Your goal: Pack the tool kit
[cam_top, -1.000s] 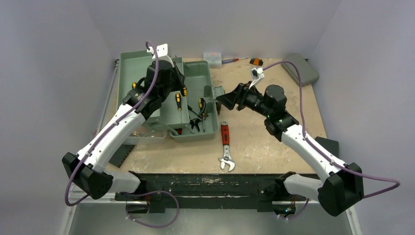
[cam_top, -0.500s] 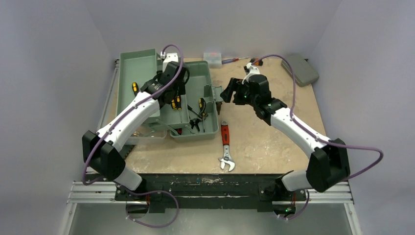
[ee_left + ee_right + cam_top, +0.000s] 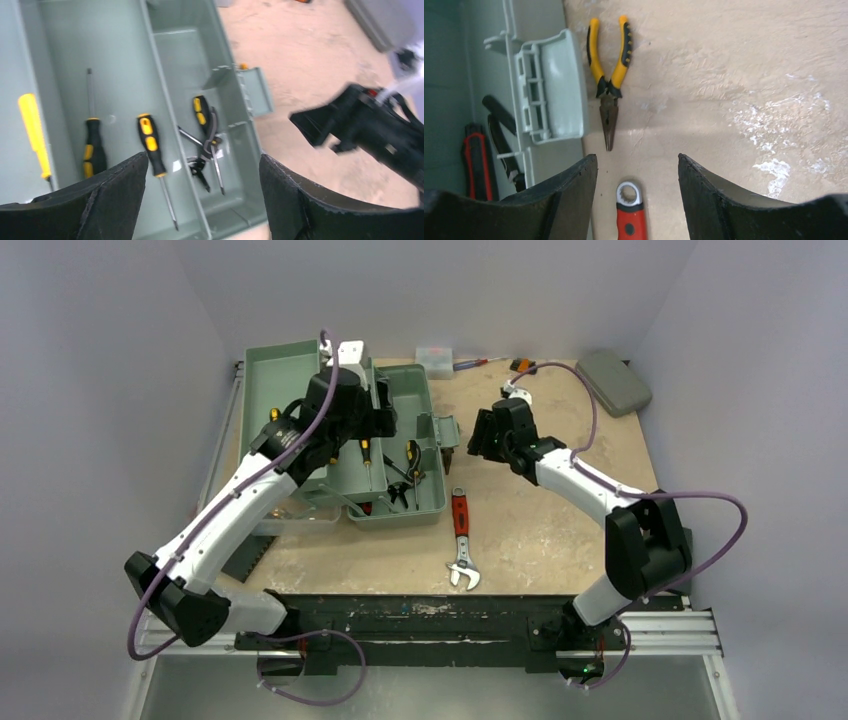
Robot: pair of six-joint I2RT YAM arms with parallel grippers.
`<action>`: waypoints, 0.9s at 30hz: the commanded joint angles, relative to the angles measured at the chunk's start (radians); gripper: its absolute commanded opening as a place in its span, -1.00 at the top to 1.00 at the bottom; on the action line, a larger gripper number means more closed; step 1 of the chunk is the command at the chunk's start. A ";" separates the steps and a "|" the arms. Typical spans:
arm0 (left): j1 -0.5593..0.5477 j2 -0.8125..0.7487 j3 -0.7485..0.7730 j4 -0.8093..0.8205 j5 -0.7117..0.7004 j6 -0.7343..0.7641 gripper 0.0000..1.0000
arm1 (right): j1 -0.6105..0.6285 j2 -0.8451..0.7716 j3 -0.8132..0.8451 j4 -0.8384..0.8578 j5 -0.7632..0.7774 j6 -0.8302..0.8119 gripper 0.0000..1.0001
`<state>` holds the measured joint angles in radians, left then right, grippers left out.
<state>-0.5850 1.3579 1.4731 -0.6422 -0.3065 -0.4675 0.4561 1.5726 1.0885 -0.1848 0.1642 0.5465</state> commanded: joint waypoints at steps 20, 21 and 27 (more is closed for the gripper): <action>-0.181 -0.415 -0.218 -0.120 0.260 0.003 -0.77 | -0.125 0.548 0.494 -0.002 -0.252 -0.066 0.05; -0.180 -0.424 -0.222 -0.124 0.261 0.003 -0.77 | -0.125 0.567 0.512 -0.010 -0.266 -0.069 0.05; -0.180 -0.438 -0.223 -0.129 0.261 0.004 -0.77 | -0.120 0.630 0.577 -0.056 -0.258 -0.092 0.03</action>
<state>-0.7662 0.9203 1.2537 -0.7635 -0.0616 -0.4778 0.3317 2.1914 1.6024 -0.1928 -0.0750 0.4911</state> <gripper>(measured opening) 0.882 0.474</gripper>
